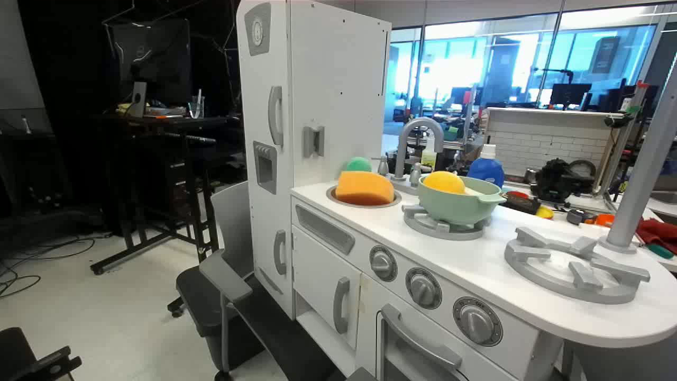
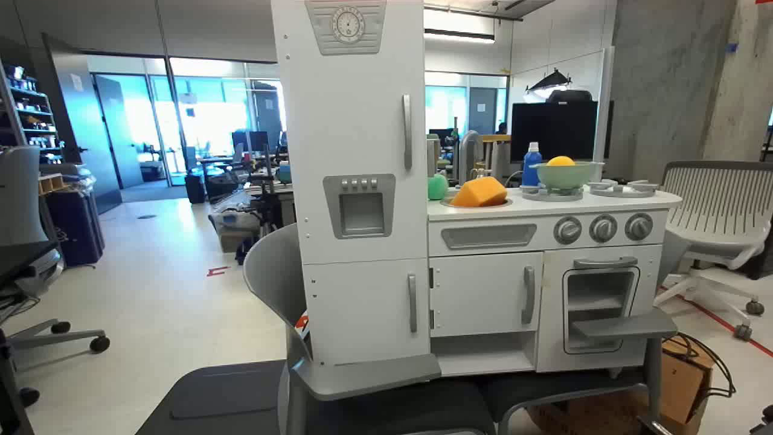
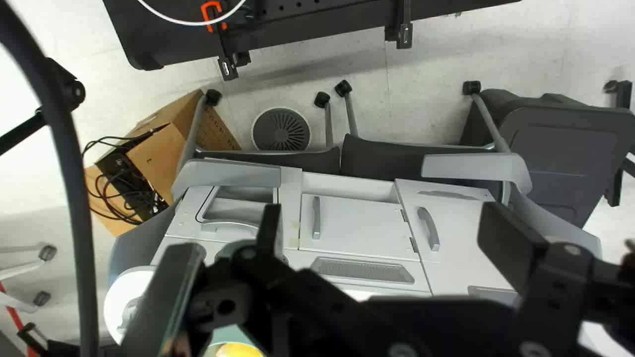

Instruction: Open the cabinet, then put the square and circle cushions in the top and bottom compartments of the cabinet

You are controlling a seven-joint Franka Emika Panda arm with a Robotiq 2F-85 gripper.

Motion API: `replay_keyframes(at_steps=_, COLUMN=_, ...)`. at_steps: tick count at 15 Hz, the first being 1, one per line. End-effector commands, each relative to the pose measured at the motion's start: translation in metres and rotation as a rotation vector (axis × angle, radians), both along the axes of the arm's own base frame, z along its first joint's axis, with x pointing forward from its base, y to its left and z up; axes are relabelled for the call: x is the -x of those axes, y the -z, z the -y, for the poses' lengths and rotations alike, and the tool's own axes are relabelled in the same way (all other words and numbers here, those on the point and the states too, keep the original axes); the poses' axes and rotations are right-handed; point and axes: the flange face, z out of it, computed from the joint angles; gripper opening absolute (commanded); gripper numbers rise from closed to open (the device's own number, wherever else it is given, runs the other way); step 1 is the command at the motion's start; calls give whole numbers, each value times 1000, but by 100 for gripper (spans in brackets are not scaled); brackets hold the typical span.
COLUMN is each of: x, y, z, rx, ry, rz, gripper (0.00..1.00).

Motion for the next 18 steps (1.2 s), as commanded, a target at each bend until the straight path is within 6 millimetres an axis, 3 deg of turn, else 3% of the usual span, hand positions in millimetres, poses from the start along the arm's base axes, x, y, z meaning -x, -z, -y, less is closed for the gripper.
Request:
replay_keyframes(at_steps=1, x=0, y=-2, z=0, rx=0, ry=0, rz=3, gripper=100)
replay_keyframes(at_steps=5, x=0, y=-3, z=0, rx=0, ry=-1, rz=6, gripper=100)
replay_keyframes(at_steps=7, x=-21, y=2, z=-7, rx=-3, ry=-34, rz=-7, gripper=100)
replay_keyframes(at_steps=9, x=-50, y=15, z=-10, rx=-10, ry=-62, rz=-2, gripper=100)
replay_keyframes(at_steps=14, x=-143, y=43, z=-23, rx=-24, ry=-129, rz=86, gripper=100)
replay_keyframes(at_steps=18, x=-221, y=67, z=-46, rx=-57, ry=-197, rz=96, gripper=100)
